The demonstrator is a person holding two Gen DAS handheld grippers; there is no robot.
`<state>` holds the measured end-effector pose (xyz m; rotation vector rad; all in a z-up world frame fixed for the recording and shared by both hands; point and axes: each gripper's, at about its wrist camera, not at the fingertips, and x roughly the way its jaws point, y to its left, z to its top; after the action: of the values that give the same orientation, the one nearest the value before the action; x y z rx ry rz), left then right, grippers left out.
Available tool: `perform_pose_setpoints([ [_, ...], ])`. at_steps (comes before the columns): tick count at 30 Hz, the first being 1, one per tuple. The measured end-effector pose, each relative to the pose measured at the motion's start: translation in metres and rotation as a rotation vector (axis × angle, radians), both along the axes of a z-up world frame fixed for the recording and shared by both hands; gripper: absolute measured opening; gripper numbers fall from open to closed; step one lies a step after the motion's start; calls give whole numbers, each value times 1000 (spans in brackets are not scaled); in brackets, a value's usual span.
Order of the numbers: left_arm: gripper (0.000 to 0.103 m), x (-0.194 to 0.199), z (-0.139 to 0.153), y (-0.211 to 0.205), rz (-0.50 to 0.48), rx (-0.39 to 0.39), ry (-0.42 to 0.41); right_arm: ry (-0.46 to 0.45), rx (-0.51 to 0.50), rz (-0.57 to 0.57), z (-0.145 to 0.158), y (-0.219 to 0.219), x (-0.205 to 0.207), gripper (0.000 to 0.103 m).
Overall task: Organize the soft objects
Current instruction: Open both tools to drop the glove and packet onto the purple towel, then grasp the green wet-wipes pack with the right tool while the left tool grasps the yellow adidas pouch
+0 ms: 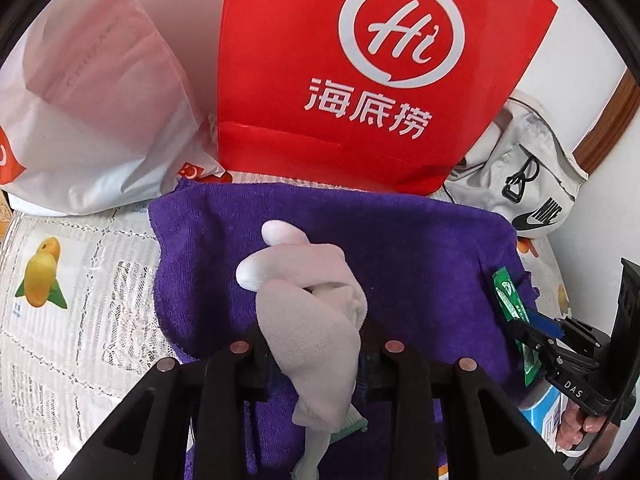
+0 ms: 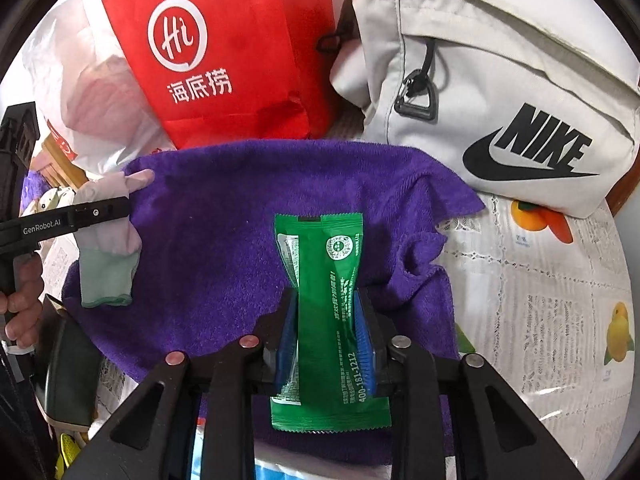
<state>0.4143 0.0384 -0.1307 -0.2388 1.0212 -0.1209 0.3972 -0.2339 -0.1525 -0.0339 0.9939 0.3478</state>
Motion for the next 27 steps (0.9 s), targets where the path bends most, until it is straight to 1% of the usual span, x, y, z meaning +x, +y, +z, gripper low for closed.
perform_pose_setpoints([
  [1,30,1,-1,0,-2,-2,1,3,1,1,0,0,1,31],
  [3,37,2,0,-1,1,4,2,4,4,4,-1,1,3,33],
  [5,62,1,1,-2,13,26,8,9,7,7,0,1,3,36],
  [6,64,1,1,-3,16,35,7,5,5,9,1,1,2,42],
  [7,64,0,3,-3,20,47,-1,9,1,8,2,1,1,45],
  [8,64,-1,6,-3,23,56,-10,2,-3,10,3,2,1,53],
  [12,71,-9,18,-1,27,88,-36,-69,-3,26,14,3,-7,69],
  [16,74,-22,28,1,44,122,-54,-121,-32,8,27,1,-17,72],
  [20,74,-38,36,2,43,137,-67,-138,-1,-11,37,-4,-31,72],
  [24,74,-55,47,5,47,132,-83,-142,31,-19,44,-6,-50,72],
  [27,74,-73,55,10,52,128,-92,-176,44,-27,54,-6,-70,72],
])
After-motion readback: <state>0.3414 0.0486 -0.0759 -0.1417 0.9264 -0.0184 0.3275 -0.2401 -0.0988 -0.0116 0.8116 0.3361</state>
